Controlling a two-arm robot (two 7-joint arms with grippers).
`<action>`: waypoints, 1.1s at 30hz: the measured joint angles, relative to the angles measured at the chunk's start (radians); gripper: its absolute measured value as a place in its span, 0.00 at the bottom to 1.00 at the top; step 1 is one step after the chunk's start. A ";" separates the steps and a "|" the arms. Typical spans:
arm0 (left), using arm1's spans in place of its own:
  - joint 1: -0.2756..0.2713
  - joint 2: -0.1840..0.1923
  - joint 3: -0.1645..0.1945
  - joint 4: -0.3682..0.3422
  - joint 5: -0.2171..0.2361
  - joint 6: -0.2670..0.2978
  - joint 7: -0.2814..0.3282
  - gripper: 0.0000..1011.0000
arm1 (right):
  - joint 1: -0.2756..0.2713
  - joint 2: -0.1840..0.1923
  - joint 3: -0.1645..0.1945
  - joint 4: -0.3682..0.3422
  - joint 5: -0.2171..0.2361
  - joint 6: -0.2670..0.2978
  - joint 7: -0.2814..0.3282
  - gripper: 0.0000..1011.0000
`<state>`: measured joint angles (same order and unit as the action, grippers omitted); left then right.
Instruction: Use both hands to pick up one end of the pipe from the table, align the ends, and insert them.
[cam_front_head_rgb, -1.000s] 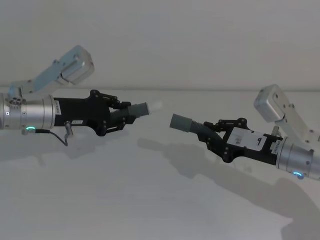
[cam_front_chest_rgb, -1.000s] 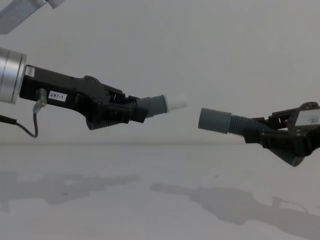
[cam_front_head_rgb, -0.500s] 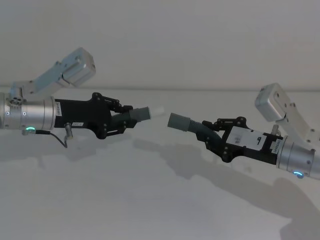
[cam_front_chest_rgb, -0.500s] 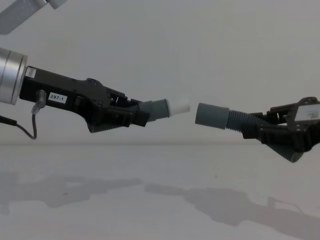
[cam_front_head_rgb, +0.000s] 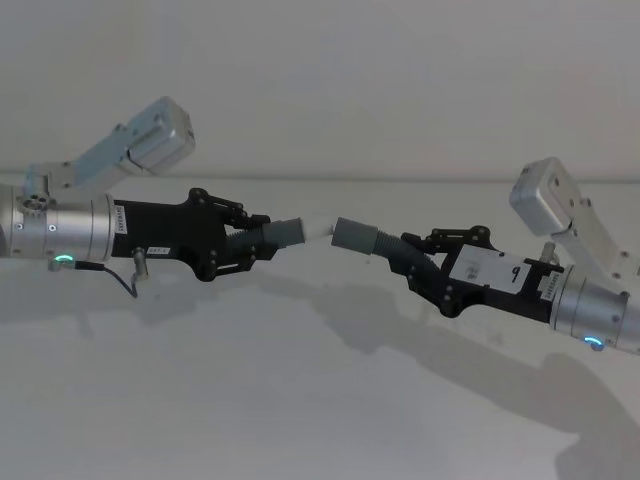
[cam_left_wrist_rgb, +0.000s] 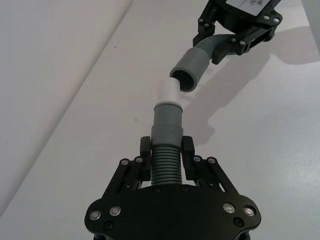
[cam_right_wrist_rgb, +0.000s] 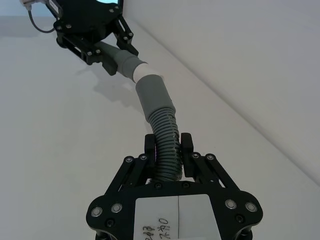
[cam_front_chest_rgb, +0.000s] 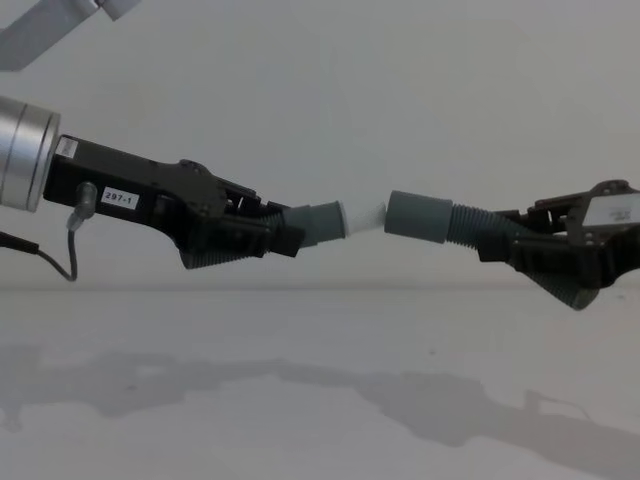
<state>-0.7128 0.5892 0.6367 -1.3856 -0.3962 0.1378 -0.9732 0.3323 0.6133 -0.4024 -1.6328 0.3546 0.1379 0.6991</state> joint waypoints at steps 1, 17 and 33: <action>-0.001 0.000 0.001 0.000 0.000 0.000 0.000 0.35 | 0.001 0.000 0.000 0.000 0.000 0.000 -0.001 0.29; -0.001 0.005 0.008 -0.009 -0.015 -0.007 0.010 0.35 | 0.010 0.004 -0.014 0.007 0.010 -0.003 -0.012 0.28; 0.009 0.028 0.011 -0.035 -0.019 -0.005 0.040 0.35 | 0.022 0.015 -0.030 0.013 0.016 -0.001 -0.015 0.28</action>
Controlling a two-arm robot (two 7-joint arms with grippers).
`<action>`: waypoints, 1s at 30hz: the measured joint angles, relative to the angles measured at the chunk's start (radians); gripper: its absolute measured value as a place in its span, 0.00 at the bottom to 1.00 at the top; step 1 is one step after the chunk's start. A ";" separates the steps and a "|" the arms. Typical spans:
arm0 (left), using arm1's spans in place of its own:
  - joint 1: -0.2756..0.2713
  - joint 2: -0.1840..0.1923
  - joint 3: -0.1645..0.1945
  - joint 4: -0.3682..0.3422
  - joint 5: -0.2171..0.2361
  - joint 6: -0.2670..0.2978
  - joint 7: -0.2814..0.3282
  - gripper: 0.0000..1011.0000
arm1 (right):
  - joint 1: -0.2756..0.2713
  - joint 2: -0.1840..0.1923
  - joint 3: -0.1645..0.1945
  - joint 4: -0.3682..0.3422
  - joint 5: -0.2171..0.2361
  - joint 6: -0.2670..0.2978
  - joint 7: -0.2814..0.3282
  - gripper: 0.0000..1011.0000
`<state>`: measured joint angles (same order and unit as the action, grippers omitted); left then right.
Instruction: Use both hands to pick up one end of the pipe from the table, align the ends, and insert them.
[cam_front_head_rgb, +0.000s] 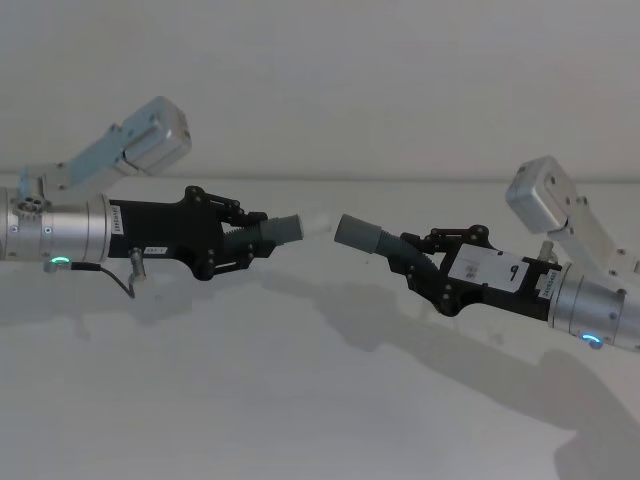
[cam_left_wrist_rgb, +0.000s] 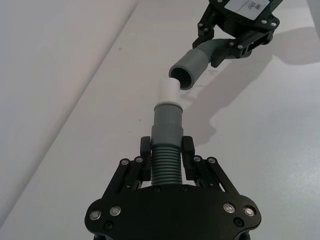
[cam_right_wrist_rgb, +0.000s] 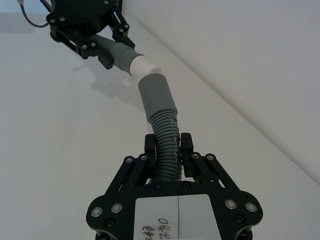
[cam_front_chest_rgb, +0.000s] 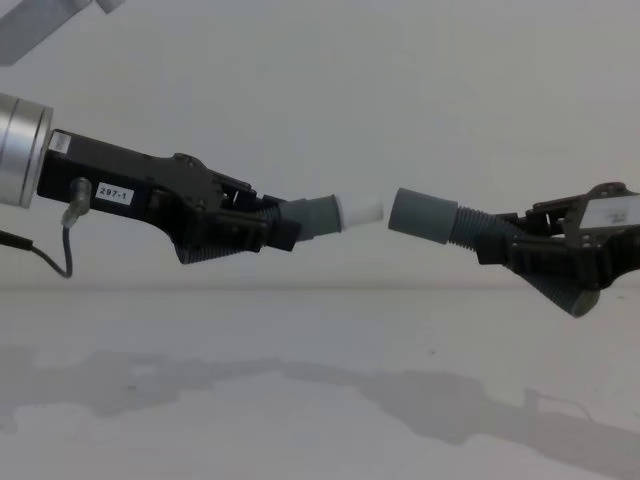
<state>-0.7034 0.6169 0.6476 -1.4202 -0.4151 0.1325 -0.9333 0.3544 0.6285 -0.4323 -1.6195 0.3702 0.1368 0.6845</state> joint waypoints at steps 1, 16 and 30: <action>0.001 0.002 0.001 -0.002 0.000 0.000 0.002 0.35 | 0.001 0.001 -0.001 0.000 0.001 0.000 0.000 0.28; 0.002 0.015 0.009 -0.013 -0.003 0.004 0.017 0.35 | 0.004 0.012 -0.010 -0.001 0.010 0.000 -0.008 0.28; 0.001 0.022 0.020 -0.025 -0.011 0.003 0.026 0.35 | 0.012 0.026 -0.025 -0.002 0.012 0.004 -0.010 0.28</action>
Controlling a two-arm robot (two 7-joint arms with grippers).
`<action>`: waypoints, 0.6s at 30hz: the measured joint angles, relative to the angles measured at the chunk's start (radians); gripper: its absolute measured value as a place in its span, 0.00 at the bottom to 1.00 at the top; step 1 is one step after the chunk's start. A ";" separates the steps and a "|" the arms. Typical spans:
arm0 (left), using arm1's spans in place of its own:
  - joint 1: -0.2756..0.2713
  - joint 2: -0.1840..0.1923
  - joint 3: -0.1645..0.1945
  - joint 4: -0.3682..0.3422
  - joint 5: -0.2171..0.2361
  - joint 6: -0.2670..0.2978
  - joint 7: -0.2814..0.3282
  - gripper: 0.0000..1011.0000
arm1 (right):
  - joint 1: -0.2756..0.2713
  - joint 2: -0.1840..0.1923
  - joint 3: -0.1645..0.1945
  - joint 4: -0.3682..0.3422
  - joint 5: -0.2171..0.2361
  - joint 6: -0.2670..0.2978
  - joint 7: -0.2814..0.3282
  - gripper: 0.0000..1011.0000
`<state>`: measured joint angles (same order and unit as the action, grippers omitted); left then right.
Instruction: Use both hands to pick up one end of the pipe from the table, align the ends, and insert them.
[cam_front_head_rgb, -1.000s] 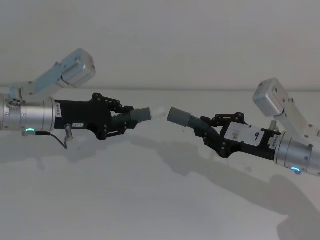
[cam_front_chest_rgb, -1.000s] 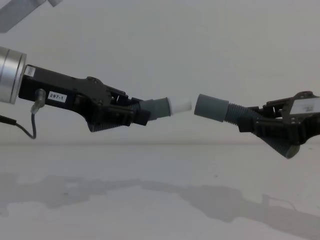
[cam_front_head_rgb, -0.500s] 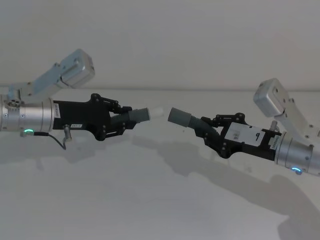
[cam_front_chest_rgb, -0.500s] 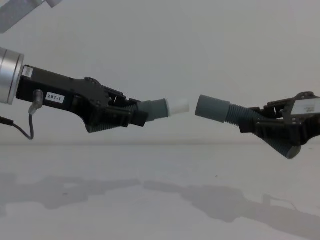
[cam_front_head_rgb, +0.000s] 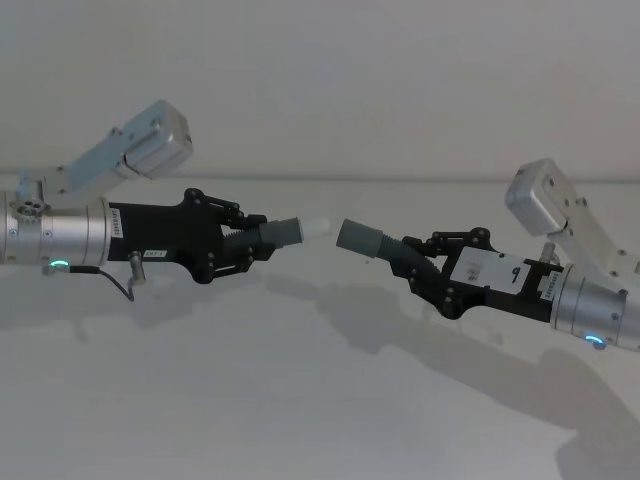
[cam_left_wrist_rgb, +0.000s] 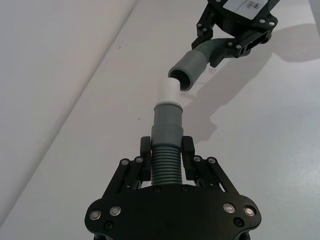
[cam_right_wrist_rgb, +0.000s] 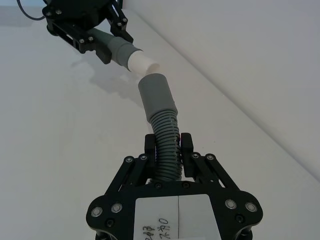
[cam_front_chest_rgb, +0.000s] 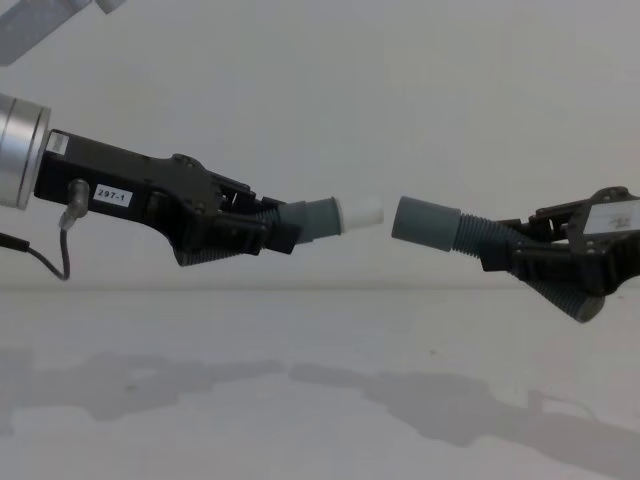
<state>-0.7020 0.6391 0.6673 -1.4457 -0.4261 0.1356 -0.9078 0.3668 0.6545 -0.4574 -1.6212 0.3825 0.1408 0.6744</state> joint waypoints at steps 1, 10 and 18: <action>0.000 0.001 0.001 -0.002 -0.001 0.000 0.001 0.35 | 0.002 0.002 -0.002 0.000 0.000 0.001 0.000 0.28; 0.001 0.007 0.008 -0.014 -0.005 0.003 0.008 0.35 | 0.009 0.010 -0.012 0.000 0.001 0.004 0.004 0.28; 0.003 0.014 0.016 -0.027 -0.009 0.010 0.013 0.35 | 0.016 0.016 -0.019 0.000 0.005 0.004 0.005 0.28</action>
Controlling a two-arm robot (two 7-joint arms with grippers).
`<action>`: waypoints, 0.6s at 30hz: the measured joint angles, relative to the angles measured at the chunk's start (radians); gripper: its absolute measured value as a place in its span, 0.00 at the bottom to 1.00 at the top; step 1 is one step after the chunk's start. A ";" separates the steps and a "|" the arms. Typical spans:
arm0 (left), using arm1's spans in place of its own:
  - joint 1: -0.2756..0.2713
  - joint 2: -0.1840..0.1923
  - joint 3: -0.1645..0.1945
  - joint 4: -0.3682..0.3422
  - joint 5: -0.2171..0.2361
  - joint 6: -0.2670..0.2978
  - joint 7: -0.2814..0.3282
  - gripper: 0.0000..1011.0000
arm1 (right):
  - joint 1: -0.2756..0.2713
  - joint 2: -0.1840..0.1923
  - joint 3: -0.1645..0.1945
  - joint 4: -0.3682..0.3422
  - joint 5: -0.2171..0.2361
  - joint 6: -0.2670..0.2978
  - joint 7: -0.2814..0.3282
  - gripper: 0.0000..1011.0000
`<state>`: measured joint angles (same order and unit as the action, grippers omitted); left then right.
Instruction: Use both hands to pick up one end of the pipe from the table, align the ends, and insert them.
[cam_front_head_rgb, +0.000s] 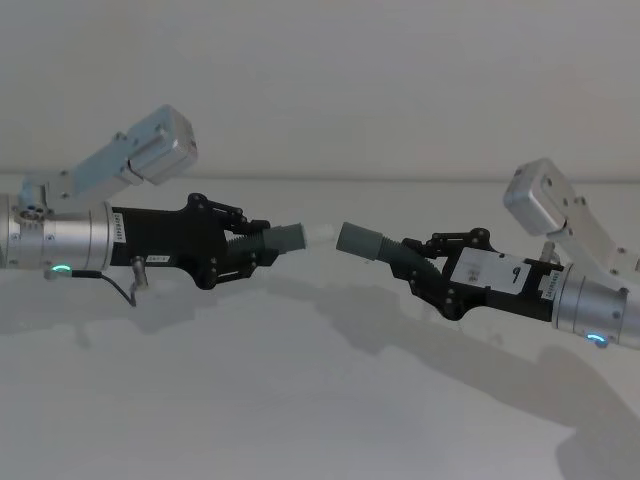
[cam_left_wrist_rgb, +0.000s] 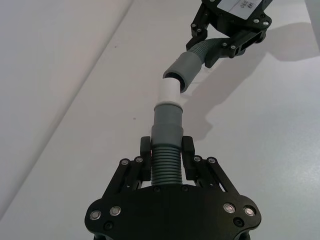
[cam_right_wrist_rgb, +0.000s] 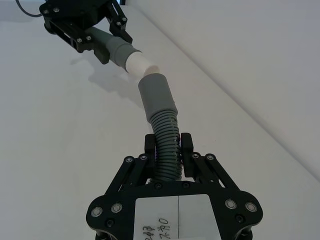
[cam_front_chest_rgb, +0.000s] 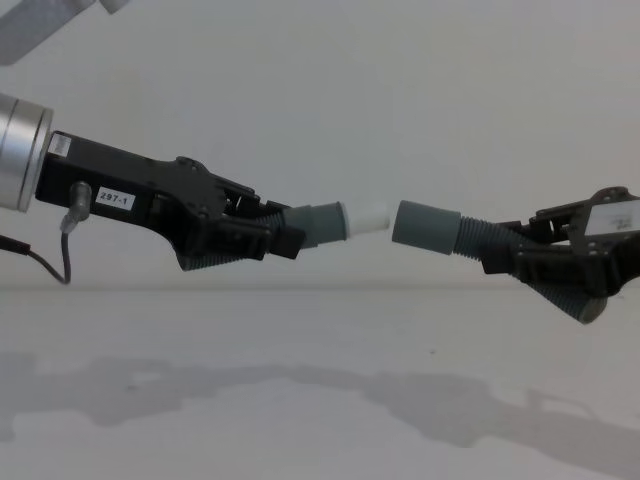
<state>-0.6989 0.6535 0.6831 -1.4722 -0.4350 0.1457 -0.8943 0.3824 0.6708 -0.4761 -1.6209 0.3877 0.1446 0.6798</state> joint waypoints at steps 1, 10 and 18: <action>0.000 0.001 0.001 -0.001 0.000 0.001 0.001 0.35 | 0.000 0.000 0.000 0.000 0.001 0.000 0.000 0.28; 0.000 0.006 0.011 -0.010 -0.002 0.009 0.005 0.35 | 0.005 0.007 -0.004 0.000 0.009 -0.006 0.001 0.28; -0.010 0.001 0.022 -0.008 -0.004 0.010 0.005 0.35 | 0.007 0.012 -0.009 -0.002 0.016 -0.013 0.003 0.28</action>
<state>-0.7084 0.6549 0.7053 -1.4797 -0.4392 0.1560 -0.8894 0.3896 0.6827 -0.4848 -1.6224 0.4041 0.1312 0.6824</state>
